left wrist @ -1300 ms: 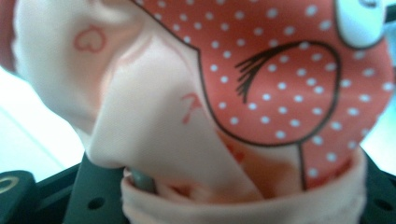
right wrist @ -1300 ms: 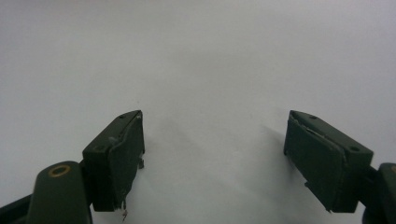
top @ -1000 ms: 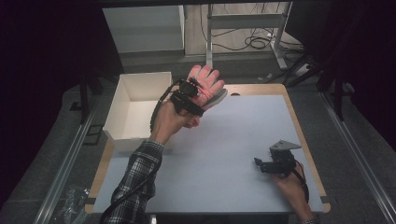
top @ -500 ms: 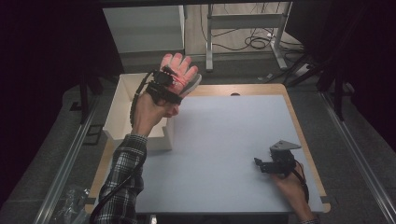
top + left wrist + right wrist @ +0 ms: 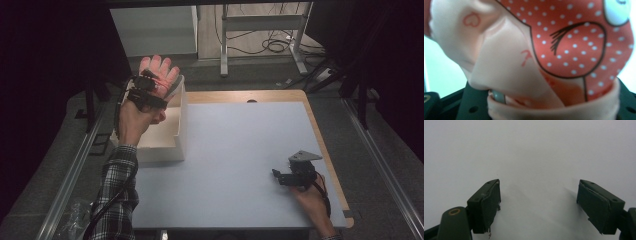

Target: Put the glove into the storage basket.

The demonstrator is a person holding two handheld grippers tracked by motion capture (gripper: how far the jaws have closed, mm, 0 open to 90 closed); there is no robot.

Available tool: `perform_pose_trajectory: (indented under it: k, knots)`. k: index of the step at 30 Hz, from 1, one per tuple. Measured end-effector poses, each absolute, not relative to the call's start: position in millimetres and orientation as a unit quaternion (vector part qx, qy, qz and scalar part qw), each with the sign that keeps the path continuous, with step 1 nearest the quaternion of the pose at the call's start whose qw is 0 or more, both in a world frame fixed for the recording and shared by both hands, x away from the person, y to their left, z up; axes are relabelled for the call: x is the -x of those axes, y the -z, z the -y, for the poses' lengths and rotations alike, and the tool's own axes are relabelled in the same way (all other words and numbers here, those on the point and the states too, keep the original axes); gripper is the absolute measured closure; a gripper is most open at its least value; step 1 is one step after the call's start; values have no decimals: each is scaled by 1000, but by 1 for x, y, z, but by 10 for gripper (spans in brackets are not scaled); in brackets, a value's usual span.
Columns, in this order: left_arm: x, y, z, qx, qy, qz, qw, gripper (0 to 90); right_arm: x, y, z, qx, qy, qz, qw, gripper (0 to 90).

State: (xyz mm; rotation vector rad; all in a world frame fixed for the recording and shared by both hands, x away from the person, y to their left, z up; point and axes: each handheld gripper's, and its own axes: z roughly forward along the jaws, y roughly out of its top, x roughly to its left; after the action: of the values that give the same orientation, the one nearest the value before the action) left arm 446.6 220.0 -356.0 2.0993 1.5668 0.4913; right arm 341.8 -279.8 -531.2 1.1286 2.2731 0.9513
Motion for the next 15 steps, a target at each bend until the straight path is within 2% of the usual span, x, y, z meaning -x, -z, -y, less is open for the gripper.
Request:
perform_pose_trajectory:
  k: [7, 15]
  knots:
    - [-448, 372, -237, -753, -176, -592, 227, 410, -342, 531, 280, -407, -343, -819, 215, 194]
    - [-458, 398, -235, -751, -166, -600, 220, 408, -342, 531, 280, -407, -343, -819, 215, 194]
